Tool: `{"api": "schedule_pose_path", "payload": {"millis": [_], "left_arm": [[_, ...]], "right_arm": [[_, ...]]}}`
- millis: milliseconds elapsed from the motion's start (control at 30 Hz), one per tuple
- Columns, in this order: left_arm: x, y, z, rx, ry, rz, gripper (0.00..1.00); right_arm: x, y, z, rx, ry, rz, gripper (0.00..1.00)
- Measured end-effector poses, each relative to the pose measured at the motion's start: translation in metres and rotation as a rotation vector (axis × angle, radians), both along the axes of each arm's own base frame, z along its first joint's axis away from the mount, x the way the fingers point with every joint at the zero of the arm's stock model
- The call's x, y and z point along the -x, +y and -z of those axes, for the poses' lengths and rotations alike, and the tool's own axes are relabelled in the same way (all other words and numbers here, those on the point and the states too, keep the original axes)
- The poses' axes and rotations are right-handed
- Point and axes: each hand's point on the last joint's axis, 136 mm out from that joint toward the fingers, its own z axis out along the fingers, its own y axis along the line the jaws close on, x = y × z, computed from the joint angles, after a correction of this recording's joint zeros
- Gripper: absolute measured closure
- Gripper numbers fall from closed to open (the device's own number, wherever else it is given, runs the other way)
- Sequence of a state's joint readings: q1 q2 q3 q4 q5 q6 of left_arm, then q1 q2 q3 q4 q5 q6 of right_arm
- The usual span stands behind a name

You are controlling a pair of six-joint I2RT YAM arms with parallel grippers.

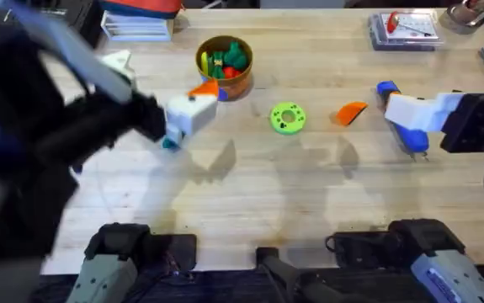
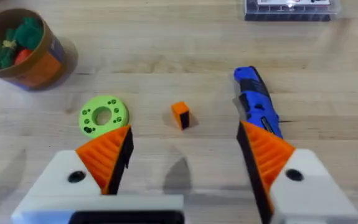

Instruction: Pick up the gripper from the table and insert it into the empty holder that is missing its gripper. Then pick up a screw, insert it into the mounting hole, and use the screwdriver to tighten it. Finally, clean up the table by picking up the vegetable and placing it into the bucket.

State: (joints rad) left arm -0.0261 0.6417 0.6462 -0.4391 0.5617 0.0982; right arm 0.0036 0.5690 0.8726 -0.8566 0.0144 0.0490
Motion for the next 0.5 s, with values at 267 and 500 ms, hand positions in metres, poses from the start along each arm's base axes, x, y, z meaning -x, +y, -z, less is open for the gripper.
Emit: {"api": "schedule_pose_path", "payload": {"millis": [267,500], "left_arm": [[0.040,-0.005,0.023,0.019,-0.240,0.041,0.015],[0.045,-0.011,0.048,0.069,-0.335,0.072,0.015]], "right_arm": [[0.000,0.000,0.000,0.000,0.000,0.000,0.007],[0.000,0.000,0.000,0.000,0.000,0.000,0.009]]}}
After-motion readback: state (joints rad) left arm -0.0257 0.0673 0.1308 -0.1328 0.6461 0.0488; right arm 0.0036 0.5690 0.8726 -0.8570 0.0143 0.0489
